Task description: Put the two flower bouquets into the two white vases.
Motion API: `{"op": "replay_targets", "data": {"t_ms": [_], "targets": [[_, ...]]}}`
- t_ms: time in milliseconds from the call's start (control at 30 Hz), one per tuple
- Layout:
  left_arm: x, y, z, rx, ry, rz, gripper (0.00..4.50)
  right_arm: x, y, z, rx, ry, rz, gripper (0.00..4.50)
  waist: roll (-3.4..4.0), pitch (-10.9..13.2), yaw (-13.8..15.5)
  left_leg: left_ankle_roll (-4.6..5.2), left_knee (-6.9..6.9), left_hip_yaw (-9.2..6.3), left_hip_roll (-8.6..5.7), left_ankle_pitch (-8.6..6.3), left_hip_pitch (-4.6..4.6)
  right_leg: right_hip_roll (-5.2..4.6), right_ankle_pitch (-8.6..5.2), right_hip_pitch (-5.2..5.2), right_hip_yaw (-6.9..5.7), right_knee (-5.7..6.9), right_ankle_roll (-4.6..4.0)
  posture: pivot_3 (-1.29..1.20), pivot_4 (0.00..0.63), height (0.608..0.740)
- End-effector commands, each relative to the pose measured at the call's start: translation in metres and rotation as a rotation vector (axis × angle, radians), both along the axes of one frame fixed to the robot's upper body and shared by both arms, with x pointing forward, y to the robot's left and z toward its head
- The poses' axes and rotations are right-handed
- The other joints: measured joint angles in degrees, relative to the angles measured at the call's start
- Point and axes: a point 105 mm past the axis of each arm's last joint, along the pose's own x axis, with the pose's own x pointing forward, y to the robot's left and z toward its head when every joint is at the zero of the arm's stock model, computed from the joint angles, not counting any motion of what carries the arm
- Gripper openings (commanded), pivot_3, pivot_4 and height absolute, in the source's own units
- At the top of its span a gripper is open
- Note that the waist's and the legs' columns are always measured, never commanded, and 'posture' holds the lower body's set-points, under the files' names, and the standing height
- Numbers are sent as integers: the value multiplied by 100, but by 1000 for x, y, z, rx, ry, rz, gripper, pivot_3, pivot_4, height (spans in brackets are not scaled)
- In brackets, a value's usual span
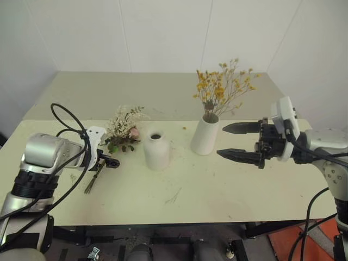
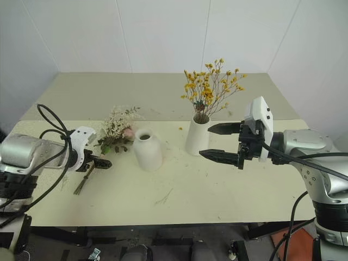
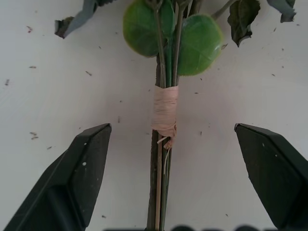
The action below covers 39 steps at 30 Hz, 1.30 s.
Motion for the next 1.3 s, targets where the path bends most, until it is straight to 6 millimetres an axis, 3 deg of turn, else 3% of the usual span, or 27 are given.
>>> {"op": "replay_targets", "data": {"t_ms": [33,200,400,500,633,700,900,1100,1300], "targets": [[12,1,10,11,-68,-6,3252,-5,0,9,0,-52,13,4500,0,0,18,0,0,0,0,0,1,0,0,0,0,0,0,0,150,740],[15,4,8,3,-94,17,1817,-6,-1,8,-5,-48,13,4500,0,0,41,0,1,0,-1,0,-1,-2,0,0,0,0,0,0,150,740],[16,20,13,13,-146,117,201,-6,-3,7,-12,-44,7,4500,0,0,39,0,3,0,-1,0,-1,-2,0,0,0,2,1,0,150,740],[25,26,39,33,-356,146,146,-6,-3,6,-17,-38,14,4500,0,0,33,0,5,0,-1,0,-1,-2,1,0,0,3,1,0,150,740],[21,20,104,-72,-756,97,146,-7,-1,12,9,-32,27,4500,-3,2,54,0,10,-2,0,0,-14,-7,3,-6,-5,1,0,0,150,740],[10,8,134,-167,-895,0,146,-6,-2,12,14,-32,23,4500,-3,2,49,0,16,-4,0,0,-21,-10,5,-7,-8,-1,2,0,150,740],[-16,-35,200,-521,-1067,-287,146,-3,1,8,24,-33,20,4500,-4,2,83,0,29,-8,-2,0,-19,-13,6,5,-19,0,6,0,150,740],[-36,-69,233,-780,-1101,-586,146,-3,5,5,49,-42,7,4500,-4,2,48,0,35,-8,-3,0,-21,-12,8,5,-18,-1,11,0,150,740],[-27,-89,227,-808,-1040,-688,146,-8,6,2,66,-52,-21,4500,-3,2,37,0,37,-9,-3,0,-19,-10,8,7,-15,0,11,0,150,740]]}}
